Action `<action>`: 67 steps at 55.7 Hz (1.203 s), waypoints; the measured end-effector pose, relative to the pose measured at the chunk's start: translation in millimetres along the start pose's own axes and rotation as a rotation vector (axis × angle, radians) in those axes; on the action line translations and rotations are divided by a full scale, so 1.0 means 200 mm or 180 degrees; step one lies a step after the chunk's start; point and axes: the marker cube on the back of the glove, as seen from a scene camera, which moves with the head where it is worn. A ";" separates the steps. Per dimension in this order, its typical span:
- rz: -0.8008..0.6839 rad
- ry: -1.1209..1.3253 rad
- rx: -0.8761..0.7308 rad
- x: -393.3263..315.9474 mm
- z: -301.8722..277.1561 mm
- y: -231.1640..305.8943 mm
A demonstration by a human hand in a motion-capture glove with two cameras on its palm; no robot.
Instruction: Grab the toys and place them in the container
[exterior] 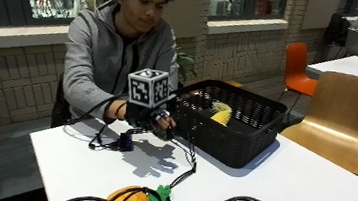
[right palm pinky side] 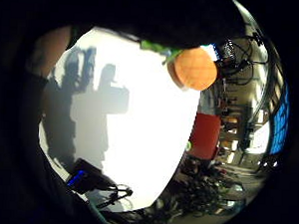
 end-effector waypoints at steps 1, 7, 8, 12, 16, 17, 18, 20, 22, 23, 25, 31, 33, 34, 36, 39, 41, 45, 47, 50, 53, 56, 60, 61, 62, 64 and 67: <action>-0.0022 -0.0013 0.0076 -0.01 -0.05 -0.01; -0.0215 0.0002 0.0396 -0.14 -0.33 -0.05; -0.0254 0.0023 0.0428 -0.17 -0.37 -0.06; -0.0439 0.0123 0.0495 -0.30 -0.50 -0.11; -0.0673 0.0240 0.0494 -0.43 -0.57 -0.18; -0.0718 0.0257 0.0488 -0.46 -0.58 -0.20; -0.0750 0.0266 0.0475 -0.49 -0.59 -0.23; -0.0780 0.0290 0.0436 -0.55 -0.61 -0.29; -0.0786 0.0322 0.0400 -0.59 -0.62 -0.34; -0.0786 0.0324 0.0384 -0.61 -0.62 -0.37; -0.0779 0.0298 0.0347 -0.65 -0.63 -0.40; -0.0613 0.0269 0.0144 -0.71 -0.62 -0.49; -0.0529 0.0322 0.0073 -0.70 -0.61 -0.50; -0.0503 0.0349 0.0033 -0.69 -0.60 -0.51; -0.0481 0.0400 -0.0059 -0.67 -0.59 -0.51; -0.0445 0.0475 -0.0195 -0.60 -0.56 -0.50; -0.0446 0.0461 -0.0262 -0.55 -0.55 -0.48; -0.0289 0.0294 -0.0349 -0.42 -0.52 -0.45; -0.0150 0.0273 -0.0387 -0.32 -0.50 -0.44; 0.0069 0.0222 -0.0473 -0.15 -0.47 -0.43; 0.0320 0.0153 -0.0565 0.08 -0.44 -0.41; 0.0551 0.0062 -0.0686 0.31 -0.41 -0.39; 0.0813 0.0033 -0.0778 0.53 -0.33 -0.34; 0.0874 0.0033 -0.0783 0.57 -0.30 -0.32; 0.0935 0.0019 -0.0791 0.61 -0.28 -0.30; 0.1045 -0.0022 -0.0822 0.68 -0.23 -0.27; 0.1147 -0.0011 -0.0885 0.81 -0.17 -0.25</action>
